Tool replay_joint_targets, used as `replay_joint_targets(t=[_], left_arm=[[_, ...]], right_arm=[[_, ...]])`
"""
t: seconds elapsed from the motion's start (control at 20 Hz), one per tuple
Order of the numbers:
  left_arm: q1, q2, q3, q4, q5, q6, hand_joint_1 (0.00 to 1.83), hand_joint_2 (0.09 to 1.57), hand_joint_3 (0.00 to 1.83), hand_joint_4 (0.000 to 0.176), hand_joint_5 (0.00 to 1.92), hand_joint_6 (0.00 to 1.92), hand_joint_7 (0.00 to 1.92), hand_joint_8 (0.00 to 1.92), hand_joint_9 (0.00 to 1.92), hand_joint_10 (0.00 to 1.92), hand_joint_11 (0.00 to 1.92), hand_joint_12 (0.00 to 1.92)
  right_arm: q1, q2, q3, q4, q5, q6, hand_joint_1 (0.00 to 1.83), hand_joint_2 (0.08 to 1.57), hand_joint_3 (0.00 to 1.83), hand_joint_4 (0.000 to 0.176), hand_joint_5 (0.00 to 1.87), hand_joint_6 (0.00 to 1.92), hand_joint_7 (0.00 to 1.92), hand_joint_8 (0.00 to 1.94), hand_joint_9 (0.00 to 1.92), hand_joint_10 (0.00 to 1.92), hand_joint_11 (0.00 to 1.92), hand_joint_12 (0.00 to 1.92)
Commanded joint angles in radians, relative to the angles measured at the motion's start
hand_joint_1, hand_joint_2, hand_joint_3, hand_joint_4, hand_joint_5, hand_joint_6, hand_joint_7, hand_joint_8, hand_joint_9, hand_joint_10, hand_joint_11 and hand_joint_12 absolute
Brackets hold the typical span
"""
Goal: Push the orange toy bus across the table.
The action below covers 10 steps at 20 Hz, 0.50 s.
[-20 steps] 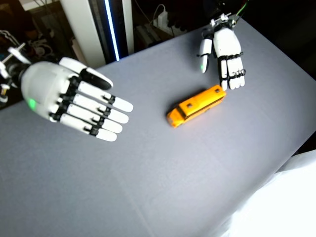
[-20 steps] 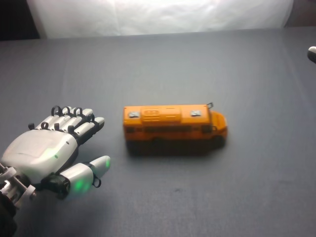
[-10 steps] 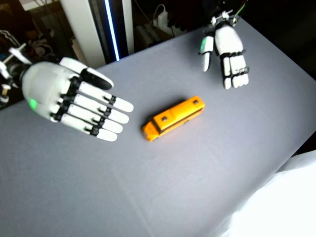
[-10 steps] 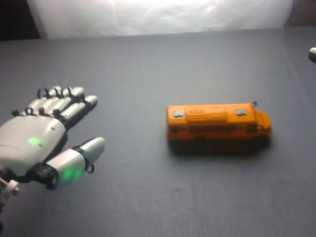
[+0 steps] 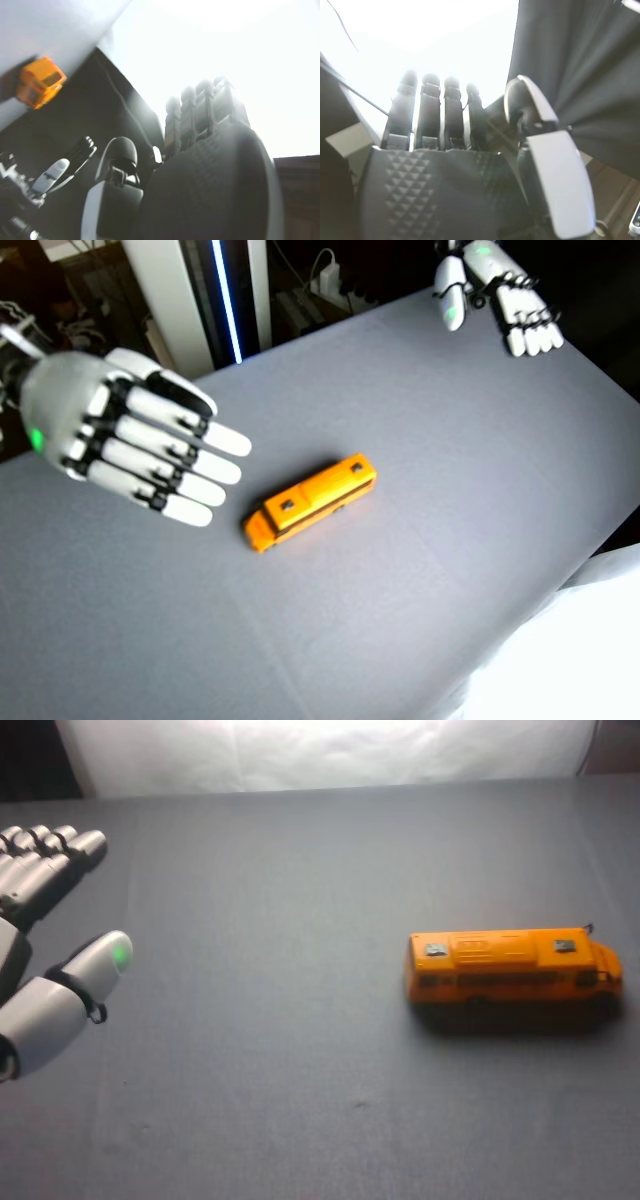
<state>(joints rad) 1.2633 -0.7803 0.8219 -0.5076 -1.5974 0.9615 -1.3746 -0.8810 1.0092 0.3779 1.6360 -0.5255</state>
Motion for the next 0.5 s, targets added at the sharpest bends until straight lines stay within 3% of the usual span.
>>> replay_joint_targets(t=[0.0, 0.05, 0.15, 0.25, 0.35, 0.45], left_arm=[[-0.007, 0.007, -0.007, 0.056, -0.137, -0.005, 0.15, 1.44, 0.0, 0.0, 0.32, 0.0, 0.29, 0.0, 0.17, 0.0, 0.02, 0.2], [-0.007, 0.01, -0.008, 0.066, -0.137, -0.004, 0.18, 1.46, 0.0, 0.0, 0.31, 0.0, 0.28, 0.0, 0.18, 0.0, 0.0, 0.25], [-0.01, 0.013, -0.009, 0.079, -0.137, -0.004, 0.24, 1.47, 0.0, 0.0, 0.22, 0.0, 0.35, 0.01, 0.32, 0.02, 0.0, 0.41], [-0.012, 0.018, -0.016, 0.088, -0.137, 0.005, 0.23, 1.48, 0.0, 0.0, 0.21, 0.0, 0.4, 0.01, 0.37, 0.02, 0.0, 0.41], [-0.013, 0.021, -0.023, 0.092, -0.137, 0.017, 0.23, 1.47, 0.0, 0.0, 0.22, 0.0, 0.46, 0.01, 0.41, 0.01, 0.0, 0.44], [-0.013, 0.021, -0.023, 0.091, -0.137, 0.016, 0.32, 1.46, 0.0, 0.0, 0.27, 0.01, 0.53, 0.01, 0.49, 0.01, 0.07, 0.59]], right_arm=[[0.003, 0.008, 0.001, 0.0, 0.127, 0.006, 0.79, 1.39, 0.0, 0.011, 0.31, 0.0, 0.31, 0.0, 0.3, 0.0, 0.21, 0.22], [0.011, 0.011, -0.002, -0.012, 0.127, 0.006, 0.83, 1.4, 0.0, 0.0, 0.31, 0.0, 0.3, 0.0, 0.3, 0.0, 0.21, 0.21], [0.026, 0.013, -0.005, -0.043, 0.127, 0.0, 0.9, 1.4, 0.0, 0.0, 0.32, 0.0, 0.37, 0.0, 0.43, 0.02, 0.32, 0.17], [0.035, 0.013, -0.009, -0.067, 0.127, -0.004, 0.9, 1.4, 0.0, 0.0, 0.34, 0.0, 0.4, 0.0, 0.49, 0.01, 0.37, 0.17], [0.04, 0.014, -0.011, -0.075, 0.127, -0.008, 0.94, 1.43, 0.0, 0.0, 0.36, 0.0, 0.43, 0.01, 0.52, 0.01, 0.38, 0.16], [0.048, 0.017, -0.014, -0.082, 0.127, -0.01, 0.99, 1.45, 0.01, 0.0, 0.34, 0.0, 0.43, 0.0, 0.53, 0.01, 0.39, 0.17]])
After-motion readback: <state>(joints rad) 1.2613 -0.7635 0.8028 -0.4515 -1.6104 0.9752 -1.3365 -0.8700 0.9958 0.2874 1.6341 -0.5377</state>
